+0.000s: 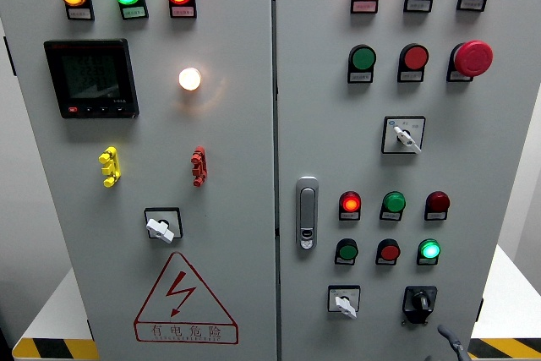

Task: Trip black knob to open circuit

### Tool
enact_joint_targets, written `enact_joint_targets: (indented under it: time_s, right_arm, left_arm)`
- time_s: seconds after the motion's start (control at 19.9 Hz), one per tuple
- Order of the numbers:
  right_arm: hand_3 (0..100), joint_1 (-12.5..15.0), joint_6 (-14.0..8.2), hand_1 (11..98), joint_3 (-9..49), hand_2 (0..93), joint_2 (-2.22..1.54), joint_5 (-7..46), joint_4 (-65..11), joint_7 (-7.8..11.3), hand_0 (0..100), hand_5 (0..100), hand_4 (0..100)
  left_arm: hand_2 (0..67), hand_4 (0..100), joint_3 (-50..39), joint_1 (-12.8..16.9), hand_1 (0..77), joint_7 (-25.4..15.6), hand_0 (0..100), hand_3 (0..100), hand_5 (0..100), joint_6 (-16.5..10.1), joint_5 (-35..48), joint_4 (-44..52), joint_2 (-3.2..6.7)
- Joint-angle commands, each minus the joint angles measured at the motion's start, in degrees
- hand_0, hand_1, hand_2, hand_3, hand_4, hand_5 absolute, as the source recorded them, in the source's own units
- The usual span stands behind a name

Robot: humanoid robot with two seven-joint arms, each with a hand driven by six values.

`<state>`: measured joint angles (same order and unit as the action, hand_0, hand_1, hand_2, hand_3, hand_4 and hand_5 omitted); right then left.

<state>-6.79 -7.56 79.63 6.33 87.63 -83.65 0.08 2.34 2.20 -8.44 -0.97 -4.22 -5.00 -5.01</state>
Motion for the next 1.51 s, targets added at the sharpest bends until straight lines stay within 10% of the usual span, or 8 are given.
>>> enact_joint_targets:
  time_s: [0.0,0.1,0.65,1.46]
  right_arm:
    - [87,1.2,-0.1,51.8,0.2,4.1,-0.17,0.1,-0.9,0.01,84,100,89]
    - [87,2.5,-0.1,51.8,0.2,4.2,-0.88,0.1,-1.9,0.01,84,100,89]
    - [44,6.3,-0.1,53.5,0.4,5.3,-0.88,0.2,-6.0,0.45,82,67,38]
    - [29,15.1,0.1,54.0,-0.5,8.8,-0.09,4.8,-13.2,0.8,85,49,26]
  left_arm:
    - [12.7,7,0.0,0.0,3.8,0.0,0,21,2,0.0,0.0,0.1,0.0]
    - [12.7,7,0.0,0.0,3.6,0.0,0,21,2,0.0,0.0,0.0,0.0]
    - [12.7,7,0.0,0.0,3.8,0.0,0,21,2,0.0,0.0,0.1,0.0]
    - [12.7,7,0.0,0.0,3.6,0.0,0,21,2,0.0,0.0,0.0,0.0]
